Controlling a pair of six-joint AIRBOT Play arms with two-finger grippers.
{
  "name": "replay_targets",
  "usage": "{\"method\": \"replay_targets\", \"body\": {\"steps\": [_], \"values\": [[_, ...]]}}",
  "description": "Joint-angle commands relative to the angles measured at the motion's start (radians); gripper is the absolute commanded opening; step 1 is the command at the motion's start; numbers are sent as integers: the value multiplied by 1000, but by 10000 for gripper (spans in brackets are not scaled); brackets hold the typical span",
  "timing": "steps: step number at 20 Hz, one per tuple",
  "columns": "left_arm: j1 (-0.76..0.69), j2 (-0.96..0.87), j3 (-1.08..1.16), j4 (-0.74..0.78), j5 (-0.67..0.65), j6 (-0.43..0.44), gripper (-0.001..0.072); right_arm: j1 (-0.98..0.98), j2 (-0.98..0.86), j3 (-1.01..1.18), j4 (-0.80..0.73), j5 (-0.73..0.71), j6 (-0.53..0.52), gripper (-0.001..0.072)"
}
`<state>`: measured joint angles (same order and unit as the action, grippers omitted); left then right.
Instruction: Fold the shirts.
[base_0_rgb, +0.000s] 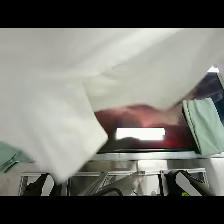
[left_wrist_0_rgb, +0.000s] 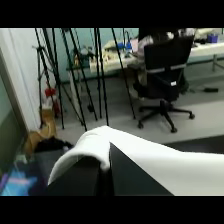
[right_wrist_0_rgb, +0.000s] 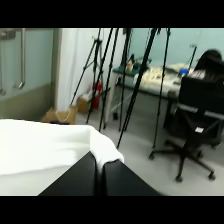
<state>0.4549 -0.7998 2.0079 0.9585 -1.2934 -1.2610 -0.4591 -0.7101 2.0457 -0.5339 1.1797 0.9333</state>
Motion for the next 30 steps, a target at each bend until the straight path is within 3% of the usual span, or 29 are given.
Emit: {"method": "replay_targets", "body": {"steps": [1, 3, 5, 8, 11, 12, 13, 14, 17, 20, 23, 27, 30], "values": [[-152, -91, -166, 69, -135, -42, 21, -4, -78, -117, 81, 115, -25, 20], [-244, -201, -309, 69, -143, -42, 21, 26, -169, -270, 161, 182, -76, 21], [-309, -333, -443, 68, -94, -41, 22, 107, -270, -443, 151, 153, -144, 21], [-363, -574, -579, 69, 81, -22, 22, 209, -457, -654, 142, -16, -249, 21], [-363, -814, -574, 61, 249, -23, 25, 273, -688, -701, 155, -232, -283, 34], [-354, -889, -537, 61, 254, -23, 29, 285, -746, -696, 174, -280, -283, 174], [-344, -949, -486, 61, 230, -23, 324, 290, -792, -681, 195, -297, -283, 313], [-327, -991, -430, 61, 194, -30, 690, 291, -816, -662, 213, -288, -283, 314], [-238, -1046, -221, 63, 1, -46, 695, 246, -765, -623, 212, -203, -266, 314], [-117, -1015, -123, 71, -151, -45, 694, 138, -633, -629, 77, -79, -90, 314], [-11, -978, -257, 71, -256, -1, 693, 60, -497, -733, -128, 48, 55, 313], [50, -979, -558, 68, -244, 105, 693, 12, -315, -1026, -197, 63, 89, 312], [44, -1033, -641, 67, -194, 148, 693, 11, -213, -1187, -204, 64, 93, 313]]}}
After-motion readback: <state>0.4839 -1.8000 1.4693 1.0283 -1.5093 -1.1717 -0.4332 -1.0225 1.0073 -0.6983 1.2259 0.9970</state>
